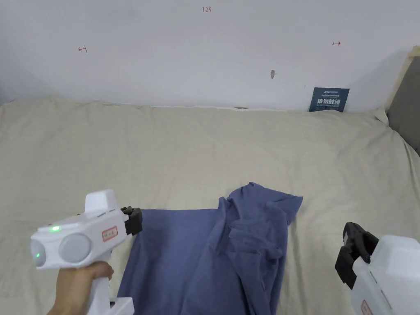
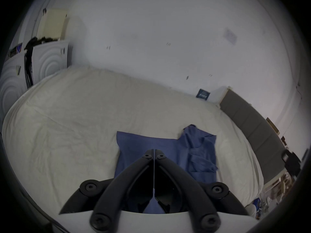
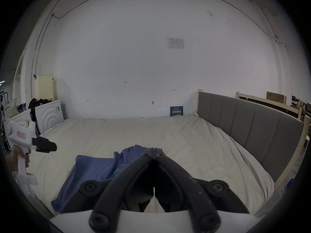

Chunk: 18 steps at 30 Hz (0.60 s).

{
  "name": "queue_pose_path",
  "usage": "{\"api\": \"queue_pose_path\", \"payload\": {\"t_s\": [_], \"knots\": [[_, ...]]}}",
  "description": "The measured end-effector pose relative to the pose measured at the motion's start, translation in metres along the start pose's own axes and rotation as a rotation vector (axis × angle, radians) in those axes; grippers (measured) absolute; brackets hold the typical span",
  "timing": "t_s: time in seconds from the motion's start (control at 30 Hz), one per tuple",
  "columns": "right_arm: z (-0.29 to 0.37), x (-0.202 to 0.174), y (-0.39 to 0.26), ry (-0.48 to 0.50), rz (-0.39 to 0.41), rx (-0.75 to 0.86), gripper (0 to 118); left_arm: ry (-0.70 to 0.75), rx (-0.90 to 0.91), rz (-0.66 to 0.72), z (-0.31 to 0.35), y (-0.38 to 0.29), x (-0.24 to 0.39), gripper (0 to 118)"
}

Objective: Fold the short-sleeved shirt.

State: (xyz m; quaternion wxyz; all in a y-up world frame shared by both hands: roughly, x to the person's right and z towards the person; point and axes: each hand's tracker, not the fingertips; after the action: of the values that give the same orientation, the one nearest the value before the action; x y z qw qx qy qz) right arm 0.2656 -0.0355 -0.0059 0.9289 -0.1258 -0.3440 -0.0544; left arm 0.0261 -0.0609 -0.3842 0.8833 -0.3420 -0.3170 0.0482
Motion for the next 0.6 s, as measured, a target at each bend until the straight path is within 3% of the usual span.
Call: {"api": "queue_pose_path", "payload": {"t_s": [0.07,0.1,0.13,0.2,0.3,0.37,0.47,0.57,0.6], "knots": [[-0.012,0.001,-0.001,-0.003,0.002,-0.015,1,0.029,-0.040,0.026,-0.038,0.016,-0.009,5],[-0.018,0.002,-0.001,-0.007,0.001,-0.022,1,0.036,-0.074,0.008,-0.059,0.024,-0.012,21],[-0.025,0.003,-0.002,-0.011,0.002,-0.033,1,0.061,-0.090,-0.007,-0.075,0.027,-0.013,44],[-0.040,0.004,-0.003,-0.023,0.005,-0.051,1,0.096,-0.152,-0.063,-0.116,0.035,-0.018,107],[-0.063,0.009,-0.006,-0.040,0.016,-0.084,1,0.164,-0.208,-0.048,-0.165,0.036,-0.027,118],[-0.077,0.011,-0.009,-0.058,0.020,-0.104,1,0.204,-0.217,-0.068,-0.191,0.033,-0.032,113],[-0.099,0.014,-0.014,-0.075,0.025,-0.131,2,0.240,-0.293,-0.068,-0.221,0.022,-0.039,92],[-0.119,0.017,-0.020,-0.075,0.023,-0.171,2,0.249,-0.337,-0.073,-0.239,0.005,-0.042,46],[-0.125,0.017,-0.022,-0.070,0.021,-0.191,2,0.288,-0.336,-0.084,-0.239,-0.001,-0.038,44]]}}
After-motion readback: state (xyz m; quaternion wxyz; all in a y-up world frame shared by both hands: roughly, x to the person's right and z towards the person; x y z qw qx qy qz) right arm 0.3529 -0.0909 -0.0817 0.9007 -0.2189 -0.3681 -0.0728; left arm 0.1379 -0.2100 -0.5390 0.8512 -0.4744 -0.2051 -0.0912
